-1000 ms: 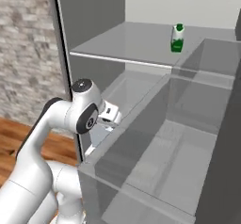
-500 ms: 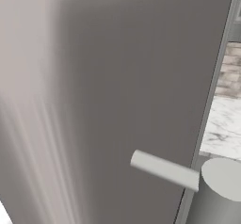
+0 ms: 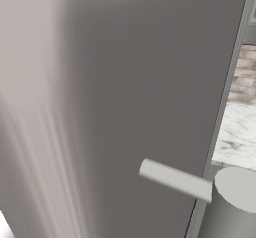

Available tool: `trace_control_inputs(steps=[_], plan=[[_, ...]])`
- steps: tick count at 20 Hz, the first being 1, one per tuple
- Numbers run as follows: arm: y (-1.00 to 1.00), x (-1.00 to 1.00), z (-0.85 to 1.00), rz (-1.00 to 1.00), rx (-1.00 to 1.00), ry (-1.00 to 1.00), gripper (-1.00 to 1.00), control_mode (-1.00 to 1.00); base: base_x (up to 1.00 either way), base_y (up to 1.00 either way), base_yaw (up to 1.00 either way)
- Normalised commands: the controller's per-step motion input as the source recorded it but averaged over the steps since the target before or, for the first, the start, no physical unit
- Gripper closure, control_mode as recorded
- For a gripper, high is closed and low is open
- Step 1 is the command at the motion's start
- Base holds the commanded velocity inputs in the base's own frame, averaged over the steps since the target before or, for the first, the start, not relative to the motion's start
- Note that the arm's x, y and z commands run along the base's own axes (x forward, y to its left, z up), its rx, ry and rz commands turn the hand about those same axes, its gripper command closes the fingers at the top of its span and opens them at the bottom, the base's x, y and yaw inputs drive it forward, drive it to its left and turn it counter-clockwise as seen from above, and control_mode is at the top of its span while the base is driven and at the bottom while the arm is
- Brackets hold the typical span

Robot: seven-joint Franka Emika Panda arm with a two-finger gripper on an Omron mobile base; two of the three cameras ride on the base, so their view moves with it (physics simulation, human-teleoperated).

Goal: Take a sugar cube from the saucer and place it inside the coffee. Then, grab milk from the fridge and place it next to the coffee on the counter to sweeten the coffee.

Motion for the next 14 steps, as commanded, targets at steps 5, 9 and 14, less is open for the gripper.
trace_control_inputs(steps=[5, 9, 14], plan=[[-0.35, 0.06, 1.0, -0.08, 0.03, -0.09, -1.0, -1.0, 0.0, 0.0, 0.0], [-0.43, 0.27, 1.0, -0.06, 0.03, -0.01, -1.0, -1.0, 0.0, 0.0, 0.0], [-0.25, 0.42, 0.74, -0.05, 0.0, -0.05, -1.0, -1.0, 0.0, 0.0, 0.0]])
